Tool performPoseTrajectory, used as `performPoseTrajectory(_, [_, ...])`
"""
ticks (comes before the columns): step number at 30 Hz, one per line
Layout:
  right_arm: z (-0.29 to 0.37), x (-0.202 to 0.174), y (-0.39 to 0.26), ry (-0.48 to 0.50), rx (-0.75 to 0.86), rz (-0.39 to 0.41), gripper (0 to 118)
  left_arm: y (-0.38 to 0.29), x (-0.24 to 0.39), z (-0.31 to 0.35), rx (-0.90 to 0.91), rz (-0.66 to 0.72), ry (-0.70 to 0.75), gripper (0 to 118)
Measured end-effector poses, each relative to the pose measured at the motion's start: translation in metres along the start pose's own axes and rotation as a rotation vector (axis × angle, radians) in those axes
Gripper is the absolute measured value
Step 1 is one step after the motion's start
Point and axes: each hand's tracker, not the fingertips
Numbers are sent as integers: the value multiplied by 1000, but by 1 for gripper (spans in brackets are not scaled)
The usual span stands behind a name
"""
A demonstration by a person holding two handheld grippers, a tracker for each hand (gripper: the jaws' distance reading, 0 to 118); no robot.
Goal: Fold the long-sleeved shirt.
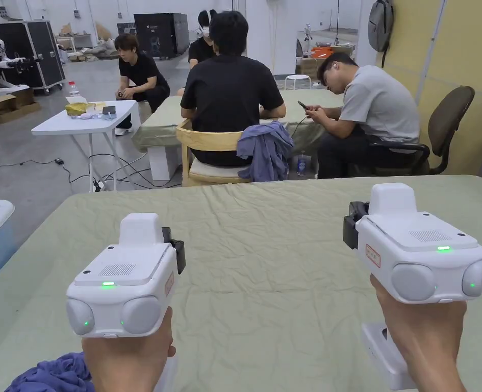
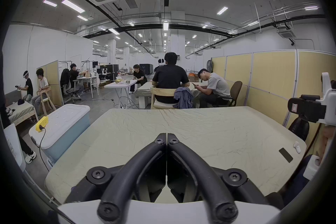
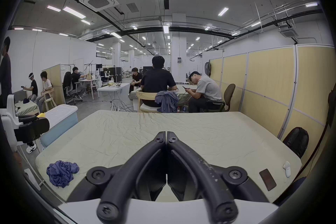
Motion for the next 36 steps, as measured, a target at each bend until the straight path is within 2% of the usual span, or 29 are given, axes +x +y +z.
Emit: performPoseTrajectory(36, [-4,5,-5,-11,-16,-7,1,0,4,-7,-8,6,-27,0])
